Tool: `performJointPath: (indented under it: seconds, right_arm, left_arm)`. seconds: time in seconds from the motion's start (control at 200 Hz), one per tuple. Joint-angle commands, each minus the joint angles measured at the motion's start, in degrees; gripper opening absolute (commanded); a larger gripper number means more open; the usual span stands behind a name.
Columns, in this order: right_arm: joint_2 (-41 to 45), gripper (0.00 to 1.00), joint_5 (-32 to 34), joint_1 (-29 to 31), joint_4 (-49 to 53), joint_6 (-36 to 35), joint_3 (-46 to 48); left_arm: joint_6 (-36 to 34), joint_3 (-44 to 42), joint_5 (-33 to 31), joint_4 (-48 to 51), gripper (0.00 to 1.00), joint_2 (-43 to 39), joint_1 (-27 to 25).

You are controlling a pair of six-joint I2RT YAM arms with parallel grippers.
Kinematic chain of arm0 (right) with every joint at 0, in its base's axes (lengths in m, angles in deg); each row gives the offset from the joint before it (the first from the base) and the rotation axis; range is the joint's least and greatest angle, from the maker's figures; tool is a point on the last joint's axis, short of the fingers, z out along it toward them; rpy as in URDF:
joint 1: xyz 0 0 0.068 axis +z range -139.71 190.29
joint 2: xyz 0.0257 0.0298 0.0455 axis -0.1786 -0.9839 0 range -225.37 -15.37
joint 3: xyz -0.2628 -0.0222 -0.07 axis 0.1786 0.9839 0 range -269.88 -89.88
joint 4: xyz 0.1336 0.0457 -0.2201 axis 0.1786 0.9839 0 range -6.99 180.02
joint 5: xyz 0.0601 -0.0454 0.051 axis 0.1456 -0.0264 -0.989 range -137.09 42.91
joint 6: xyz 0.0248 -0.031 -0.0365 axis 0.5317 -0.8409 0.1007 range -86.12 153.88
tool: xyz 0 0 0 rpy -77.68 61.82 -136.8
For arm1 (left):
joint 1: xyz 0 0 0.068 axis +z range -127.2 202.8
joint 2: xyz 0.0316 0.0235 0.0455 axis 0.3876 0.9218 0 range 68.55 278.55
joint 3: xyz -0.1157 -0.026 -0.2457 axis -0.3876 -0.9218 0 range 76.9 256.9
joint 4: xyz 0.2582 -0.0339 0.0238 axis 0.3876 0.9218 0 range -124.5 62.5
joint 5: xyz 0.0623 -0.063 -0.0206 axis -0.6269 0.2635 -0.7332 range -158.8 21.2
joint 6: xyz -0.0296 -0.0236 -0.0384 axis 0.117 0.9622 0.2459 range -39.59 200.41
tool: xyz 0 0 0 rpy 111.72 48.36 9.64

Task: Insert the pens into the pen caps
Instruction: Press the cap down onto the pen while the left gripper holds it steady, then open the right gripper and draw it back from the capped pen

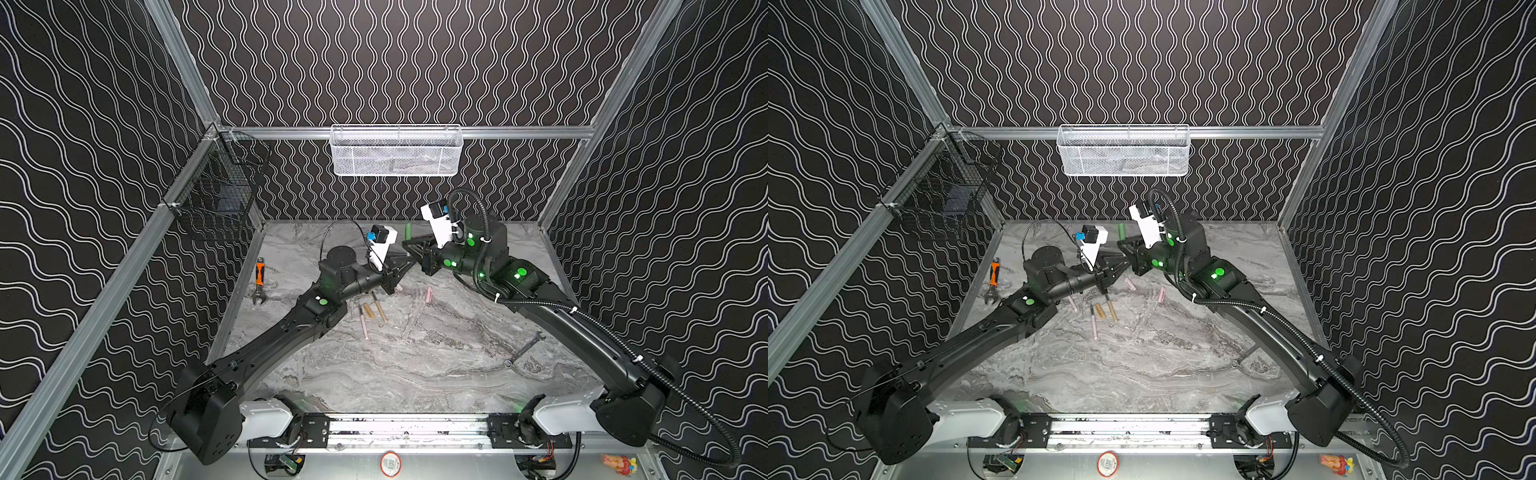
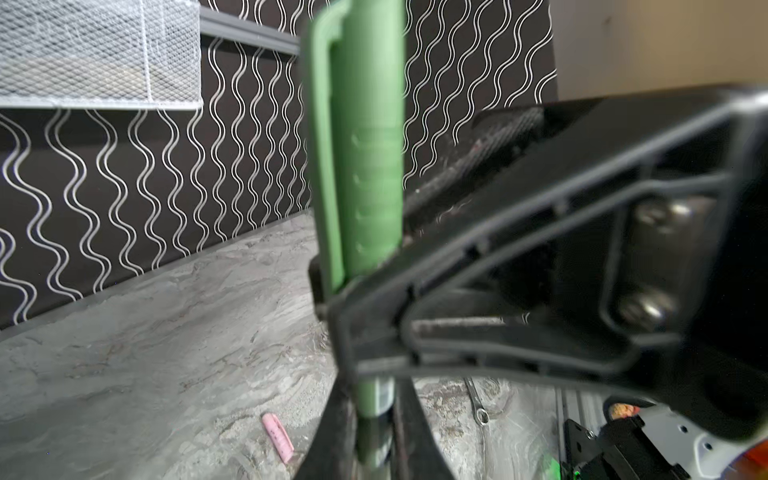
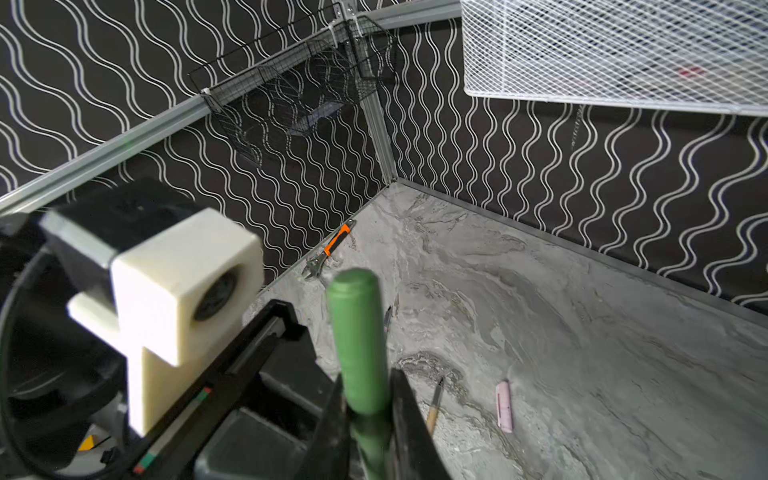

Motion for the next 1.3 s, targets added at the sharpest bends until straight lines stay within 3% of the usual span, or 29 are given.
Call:
performJointPath:
  seconds: [0.0, 0.065, 0.25, 0.355, 0.581, 0.691, 0.916, 0.996, 1.071, 1.116, 1.196, 1.296]
  right_arm:
    - [1.0, 0.09, -2.7, 0.3, -1.2, 2.7, 1.7]
    - [1.8, 0.07, -2.7, 0.3, -2.9, 3.9, 2.9]
    - [2.5, 0.05, -1.5, 0.3, -5.1, 6.2, 4.3]
    - [3.0, 0.04, 0.3, 0.2, -5.6, 6.3, 4.4]
    - [3.8, 0.04, 3.2, 0.2, -6.8, 6.6, 5.3]
    - [3.6, 0.04, 3.4, 0.1, -6.6, 6.5, 4.6]
    - [2.6, 0.07, 0.2, 0.1, -6.3, 7.6, 4.1]
    - [2.1, 0.13, -0.8, 0.2, -6.0, 8.1, 3.8]
    - [1.8, 0.34, -1.2, 0.1, -5.4, 8.3, 3.2]
    - [1.9, 0.41, -1.2, 0.2, -5.3, 8.4, 2.7]
    - [2.3, 0.49, -0.1, 0.1, -4.5, 8.1, 1.1]
    - [2.7, 0.51, 1.8, -0.1, -3.4, 7.2, -1.2]
  left_arm:
    - [-1.1, 0.2, 1.0, -3.2, 0.00, -0.1, 0.2]
    - [-1.3, -0.1, 0.9, -3.4, 0.00, -0.2, 0.2]
    - [-2.2, -0.4, 1.6, -2.7, 0.28, 0.1, 0.3]
    - [-3.4, -0.5, 1.2, -1.0, 0.31, 0.0, 0.2]
    - [-5.0, -0.4, 2.1, 1.1, 0.29, 0.1, -0.1]
    - [-6.0, -0.4, 2.5, 1.9, 0.16, -0.1, -0.3]
    - [-6.4, -1.8, 2.6, -0.3, 0.04, -1.2, -0.4]
    - [-6.8, -2.4, 2.2, -1.0, 0.00, -1.6, -0.4]
    - [-7.0, -2.5, 2.3, -1.3, 0.00, -1.6, -0.4]
    - [-7.2, -2.5, 2.1, -1.3, 0.00, -1.7, -0.5]
    - [-7.3, -2.5, 1.8, -1.0, 0.00, -1.7, -0.5]
    - [-7.2, -2.5, 1.0, -1.0, 0.00, -1.5, -0.5]
